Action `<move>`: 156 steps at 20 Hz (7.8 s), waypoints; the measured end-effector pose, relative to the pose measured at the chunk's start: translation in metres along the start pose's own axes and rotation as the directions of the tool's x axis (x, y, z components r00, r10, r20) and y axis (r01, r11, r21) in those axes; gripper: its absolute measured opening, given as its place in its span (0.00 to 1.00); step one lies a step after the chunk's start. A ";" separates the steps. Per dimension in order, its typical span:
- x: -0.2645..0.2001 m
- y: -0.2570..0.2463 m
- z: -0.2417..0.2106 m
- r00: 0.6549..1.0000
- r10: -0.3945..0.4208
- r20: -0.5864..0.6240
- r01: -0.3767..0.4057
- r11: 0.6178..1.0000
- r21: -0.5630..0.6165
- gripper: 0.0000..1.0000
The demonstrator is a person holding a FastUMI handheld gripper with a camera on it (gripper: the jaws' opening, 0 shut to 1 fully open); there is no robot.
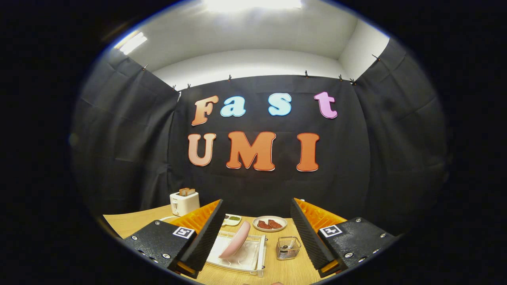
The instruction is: Take the plate from the dish rack, then take the spoon from the basket and place it into the plate.
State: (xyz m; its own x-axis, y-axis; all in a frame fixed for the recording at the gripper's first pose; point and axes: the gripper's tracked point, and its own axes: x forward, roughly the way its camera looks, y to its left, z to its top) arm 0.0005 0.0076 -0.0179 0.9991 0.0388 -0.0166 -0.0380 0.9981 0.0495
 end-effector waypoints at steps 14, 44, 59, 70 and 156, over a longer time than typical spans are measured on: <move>0.013 0.006 -0.013 0.998 0.039 -0.056 -0.037 0.999 0.033 0.99; 0.116 0.061 -0.114 0.691 0.198 -0.695 -0.181 0.979 0.099 0.96; 0.130 0.069 -0.230 0.378 0.135 -0.916 -0.111 0.989 0.100 0.80; 0.148 0.065 -0.233 0.395 -0.028 -0.918 -0.026 0.999 -0.041 0.41; 0.087 -0.077 -0.252 0.840 -0.211 -0.500 0.199 0.977 -0.078 0.38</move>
State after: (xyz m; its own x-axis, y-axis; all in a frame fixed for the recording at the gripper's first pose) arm 0.0859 -0.0533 -0.2745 0.8381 -0.1531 -0.5236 0.1600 0.9866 -0.0323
